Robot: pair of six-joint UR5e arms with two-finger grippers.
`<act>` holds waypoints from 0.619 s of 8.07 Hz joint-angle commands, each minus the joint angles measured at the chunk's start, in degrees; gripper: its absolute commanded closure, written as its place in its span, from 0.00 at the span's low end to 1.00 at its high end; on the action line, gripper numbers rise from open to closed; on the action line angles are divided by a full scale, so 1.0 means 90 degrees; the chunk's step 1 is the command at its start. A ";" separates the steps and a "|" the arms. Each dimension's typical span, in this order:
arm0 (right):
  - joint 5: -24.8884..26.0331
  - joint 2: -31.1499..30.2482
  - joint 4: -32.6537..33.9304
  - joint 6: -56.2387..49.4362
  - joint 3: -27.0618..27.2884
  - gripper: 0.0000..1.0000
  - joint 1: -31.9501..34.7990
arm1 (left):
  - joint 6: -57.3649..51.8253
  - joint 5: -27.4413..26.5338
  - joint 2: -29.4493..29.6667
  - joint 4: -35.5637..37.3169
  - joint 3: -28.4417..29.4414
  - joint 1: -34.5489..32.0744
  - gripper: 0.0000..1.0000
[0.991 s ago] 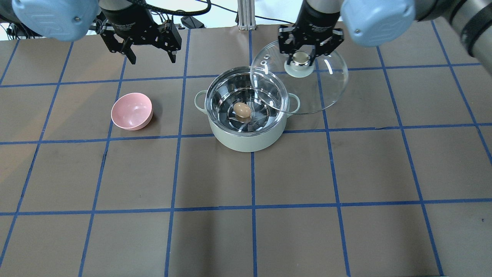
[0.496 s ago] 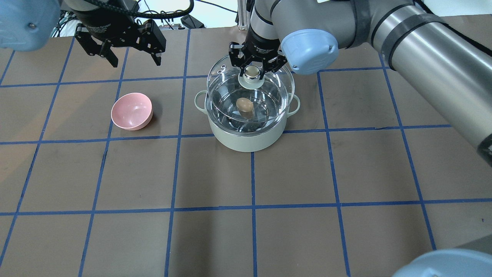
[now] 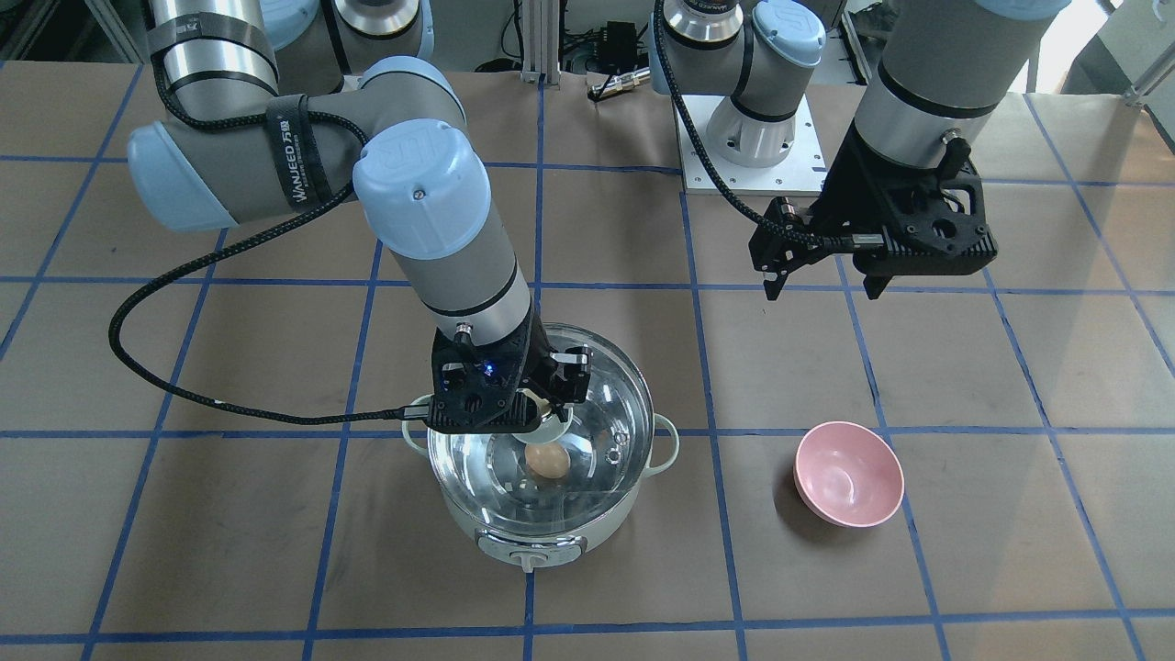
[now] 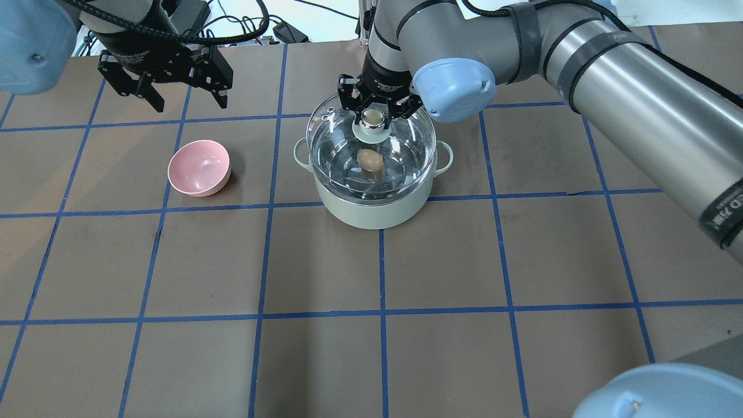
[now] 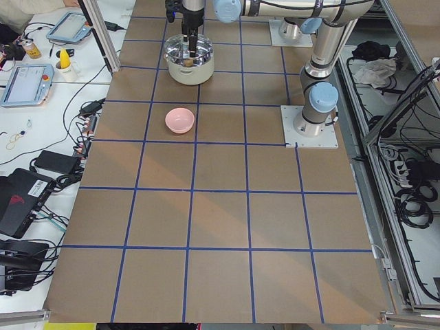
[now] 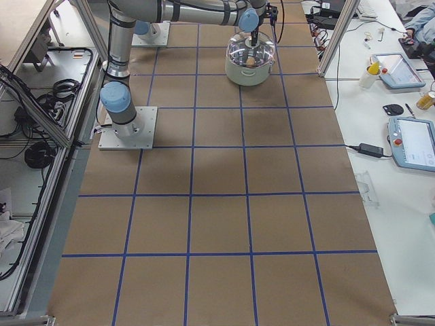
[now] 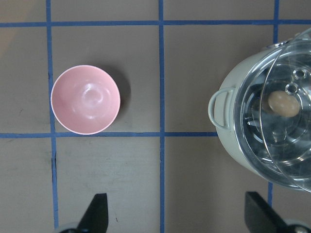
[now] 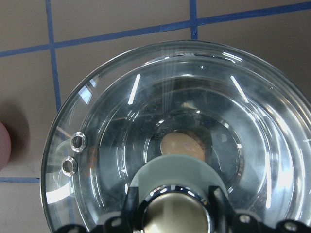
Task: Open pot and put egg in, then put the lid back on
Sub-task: 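Carry the glass lid over the pot with the right gripper while the left gripper withdraws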
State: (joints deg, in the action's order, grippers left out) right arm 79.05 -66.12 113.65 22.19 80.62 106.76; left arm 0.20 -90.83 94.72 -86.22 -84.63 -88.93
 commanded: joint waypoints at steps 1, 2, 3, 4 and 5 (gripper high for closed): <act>-0.0004 0.0003 -0.0010 0.0015 0.0133 1.00 0.0013 | -0.0080 -0.0064 -0.0231 0.0078 -0.0420 0.0018 0.00; -0.0004 0.0012 -0.0010 0.0006 0.0143 1.00 0.0013 | -0.0081 -0.0093 -0.0222 0.0068 -0.0421 0.0018 0.00; -0.0004 0.0022 -0.0010 0.0005 0.0143 1.00 0.0013 | -0.0071 -0.0093 -0.0173 0.0078 -0.0459 0.0018 0.00; -0.0004 0.0022 -0.0010 0.0015 0.0143 0.98 0.0013 | -0.0081 -0.0093 -0.0163 0.0059 -0.0479 0.0018 0.00; -0.0004 0.0032 -0.0010 0.0015 0.0143 0.92 0.0013 | -0.0081 -0.0103 -0.0221 0.0010 -0.0479 0.0018 0.00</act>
State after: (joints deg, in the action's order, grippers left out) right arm 79.01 -65.95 113.55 22.28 81.88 106.87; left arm -0.48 -91.64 93.10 -85.64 -88.72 -88.78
